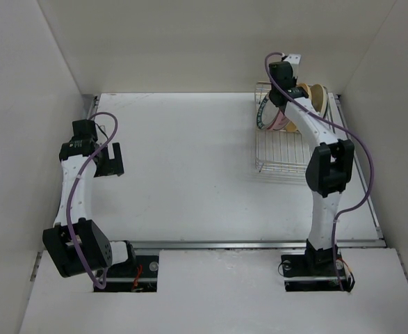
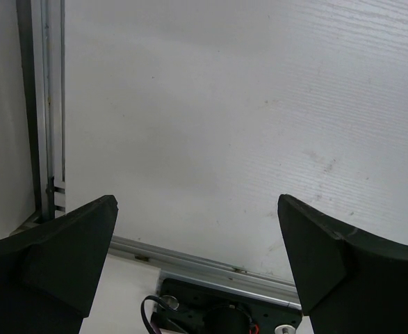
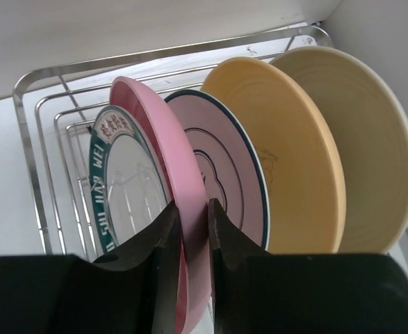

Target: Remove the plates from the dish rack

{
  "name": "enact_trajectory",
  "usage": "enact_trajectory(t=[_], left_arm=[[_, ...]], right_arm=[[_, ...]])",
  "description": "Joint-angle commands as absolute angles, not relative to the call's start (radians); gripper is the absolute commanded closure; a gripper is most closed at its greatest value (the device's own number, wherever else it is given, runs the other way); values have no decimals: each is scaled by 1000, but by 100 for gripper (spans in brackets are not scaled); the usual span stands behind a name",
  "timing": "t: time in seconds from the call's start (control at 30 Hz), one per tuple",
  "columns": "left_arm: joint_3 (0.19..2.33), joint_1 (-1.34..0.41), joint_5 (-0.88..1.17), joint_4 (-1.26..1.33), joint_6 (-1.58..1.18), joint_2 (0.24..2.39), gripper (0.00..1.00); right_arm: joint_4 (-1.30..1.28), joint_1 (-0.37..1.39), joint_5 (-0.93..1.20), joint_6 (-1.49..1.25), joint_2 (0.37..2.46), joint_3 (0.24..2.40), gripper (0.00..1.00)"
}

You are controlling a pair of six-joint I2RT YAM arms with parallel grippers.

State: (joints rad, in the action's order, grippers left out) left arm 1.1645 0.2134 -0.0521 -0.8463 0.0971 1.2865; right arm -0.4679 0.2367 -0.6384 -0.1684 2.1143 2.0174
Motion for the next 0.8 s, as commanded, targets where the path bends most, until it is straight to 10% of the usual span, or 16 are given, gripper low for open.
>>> enact_trajectory(t=[0.0,0.17,0.77], left_arm=[[1169,219,-37,-864,109,1282,0],[1169,219,-28,-864,109,1282,0],[1169,219,43,-873,127,1252,0]], right_arm=[[-463,244,-699,-163,2117,2062,80],[-390,279,-799,-82,2037,2013,99],[-71,348,-1198,394,1804,1962,100]])
